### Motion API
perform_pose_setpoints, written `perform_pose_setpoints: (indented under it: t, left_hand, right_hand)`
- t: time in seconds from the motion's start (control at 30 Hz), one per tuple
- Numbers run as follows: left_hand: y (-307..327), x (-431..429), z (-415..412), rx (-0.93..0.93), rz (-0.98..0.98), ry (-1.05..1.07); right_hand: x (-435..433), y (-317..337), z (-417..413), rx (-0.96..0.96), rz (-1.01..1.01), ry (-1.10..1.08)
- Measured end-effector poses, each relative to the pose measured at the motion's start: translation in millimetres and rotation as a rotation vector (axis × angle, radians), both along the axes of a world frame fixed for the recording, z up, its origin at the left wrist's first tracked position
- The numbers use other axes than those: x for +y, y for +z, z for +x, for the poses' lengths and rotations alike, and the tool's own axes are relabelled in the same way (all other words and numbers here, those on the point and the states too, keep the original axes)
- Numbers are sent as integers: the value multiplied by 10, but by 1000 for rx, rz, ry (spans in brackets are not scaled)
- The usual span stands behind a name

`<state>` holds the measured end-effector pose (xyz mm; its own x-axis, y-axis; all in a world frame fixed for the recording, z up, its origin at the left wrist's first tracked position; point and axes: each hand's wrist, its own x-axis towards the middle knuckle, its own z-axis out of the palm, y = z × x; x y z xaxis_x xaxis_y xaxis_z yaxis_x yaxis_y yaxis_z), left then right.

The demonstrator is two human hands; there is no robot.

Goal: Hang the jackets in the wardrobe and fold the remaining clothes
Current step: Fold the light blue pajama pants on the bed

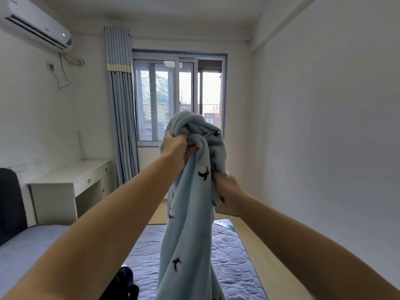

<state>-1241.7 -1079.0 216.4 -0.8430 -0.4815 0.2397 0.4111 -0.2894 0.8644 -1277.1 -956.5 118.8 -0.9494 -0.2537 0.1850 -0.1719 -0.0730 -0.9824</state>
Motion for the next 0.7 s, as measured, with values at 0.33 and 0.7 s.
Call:
perform_pose_setpoints:
  t: [0.33,0.7]
  left_hand:
    - [55,-299,242,61,-59,20]
    - [-1803,-575,810,-126,-1237,-133]
  right_hand:
    - [-351,-389,111,74,189,-73]
    - [-439,261,-182,-76,30,-44]
